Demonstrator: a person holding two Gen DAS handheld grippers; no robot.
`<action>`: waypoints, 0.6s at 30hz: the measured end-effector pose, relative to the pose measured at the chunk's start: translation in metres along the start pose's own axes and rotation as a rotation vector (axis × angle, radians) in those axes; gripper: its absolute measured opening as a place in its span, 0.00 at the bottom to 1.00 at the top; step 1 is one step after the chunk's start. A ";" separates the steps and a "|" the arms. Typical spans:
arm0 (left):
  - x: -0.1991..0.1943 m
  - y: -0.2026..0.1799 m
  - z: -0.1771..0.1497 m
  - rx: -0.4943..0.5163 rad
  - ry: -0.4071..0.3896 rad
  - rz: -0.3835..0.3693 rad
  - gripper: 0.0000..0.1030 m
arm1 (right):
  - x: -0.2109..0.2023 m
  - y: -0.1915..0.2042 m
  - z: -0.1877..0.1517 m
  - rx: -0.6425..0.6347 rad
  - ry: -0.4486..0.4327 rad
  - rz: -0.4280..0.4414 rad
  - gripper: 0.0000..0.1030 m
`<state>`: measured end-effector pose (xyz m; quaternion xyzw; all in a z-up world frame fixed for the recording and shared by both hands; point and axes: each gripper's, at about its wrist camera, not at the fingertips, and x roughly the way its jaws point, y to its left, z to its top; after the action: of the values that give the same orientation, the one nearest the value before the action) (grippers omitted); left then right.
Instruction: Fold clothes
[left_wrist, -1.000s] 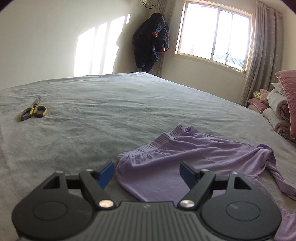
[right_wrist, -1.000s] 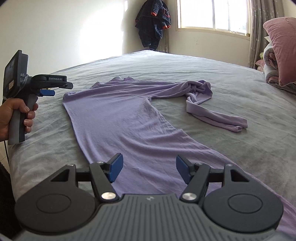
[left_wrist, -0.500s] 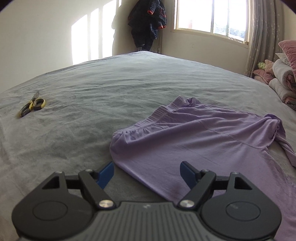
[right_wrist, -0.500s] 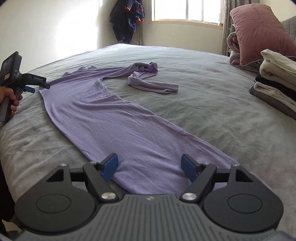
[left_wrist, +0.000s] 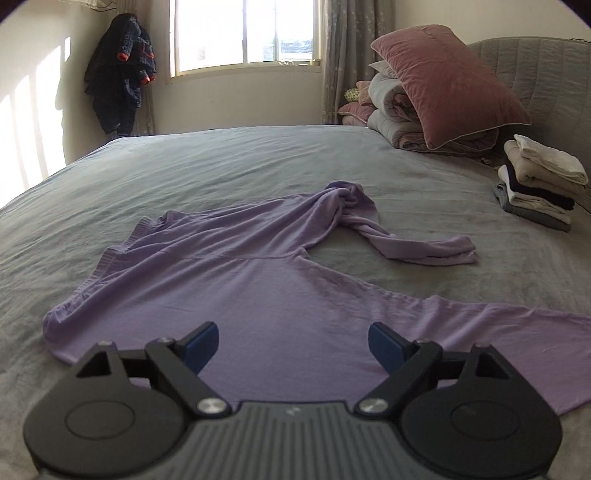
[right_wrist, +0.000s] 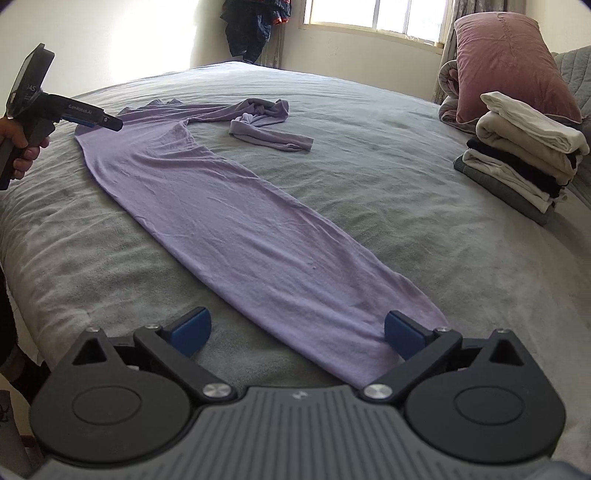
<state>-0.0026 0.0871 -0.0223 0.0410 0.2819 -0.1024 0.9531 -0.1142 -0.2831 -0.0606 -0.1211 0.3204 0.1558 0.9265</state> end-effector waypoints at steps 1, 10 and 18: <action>-0.005 -0.013 -0.001 0.052 -0.017 -0.057 0.86 | -0.004 -0.001 -0.002 -0.018 -0.005 -0.016 0.97; -0.032 -0.121 -0.026 0.434 -0.062 -0.548 0.86 | -0.015 -0.015 -0.015 -0.089 -0.012 -0.019 0.57; -0.017 -0.197 -0.048 0.602 0.009 -0.645 0.57 | -0.014 -0.021 -0.015 -0.107 0.018 -0.025 0.05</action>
<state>-0.0853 -0.0956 -0.0575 0.2273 0.2420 -0.4721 0.8166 -0.1255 -0.3103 -0.0609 -0.1757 0.3185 0.1602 0.9176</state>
